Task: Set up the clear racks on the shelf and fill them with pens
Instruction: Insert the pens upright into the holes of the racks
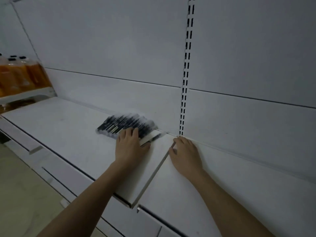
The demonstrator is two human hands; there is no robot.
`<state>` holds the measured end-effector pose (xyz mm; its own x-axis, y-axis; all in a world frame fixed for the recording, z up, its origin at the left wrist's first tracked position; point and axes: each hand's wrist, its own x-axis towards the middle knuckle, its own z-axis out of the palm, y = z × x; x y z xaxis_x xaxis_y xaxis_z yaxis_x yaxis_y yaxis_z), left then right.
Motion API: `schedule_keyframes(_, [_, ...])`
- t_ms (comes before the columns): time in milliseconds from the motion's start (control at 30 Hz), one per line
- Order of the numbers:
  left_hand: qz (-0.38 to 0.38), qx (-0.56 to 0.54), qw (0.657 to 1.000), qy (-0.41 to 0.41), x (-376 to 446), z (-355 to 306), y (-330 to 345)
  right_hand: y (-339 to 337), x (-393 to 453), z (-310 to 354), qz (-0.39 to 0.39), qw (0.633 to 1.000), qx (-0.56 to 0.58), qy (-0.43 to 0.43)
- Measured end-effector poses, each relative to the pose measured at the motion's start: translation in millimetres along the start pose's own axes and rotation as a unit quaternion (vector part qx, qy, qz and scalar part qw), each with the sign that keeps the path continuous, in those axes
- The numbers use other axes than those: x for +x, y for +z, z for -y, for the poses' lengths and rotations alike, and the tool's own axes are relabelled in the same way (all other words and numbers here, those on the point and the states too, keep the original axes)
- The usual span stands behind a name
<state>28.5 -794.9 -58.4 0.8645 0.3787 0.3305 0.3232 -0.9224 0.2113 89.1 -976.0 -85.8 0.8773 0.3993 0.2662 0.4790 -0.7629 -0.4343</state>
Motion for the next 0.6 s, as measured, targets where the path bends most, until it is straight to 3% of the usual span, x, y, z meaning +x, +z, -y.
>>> schedule_keyframes(300, [0.073, 0.047, 0.996, 0.025, 31.6, -5.8, 7.2, -3.4, -1.1, 3.6, 0.004, 1.000, 0.004, 0.016])
schedule_keyframes(600, [0.191, -0.018, 0.980, 0.053, 47.2, -15.5, -10.1, -0.4, 1.3, 5.4, 0.000, 0.998, 0.037, 0.051])
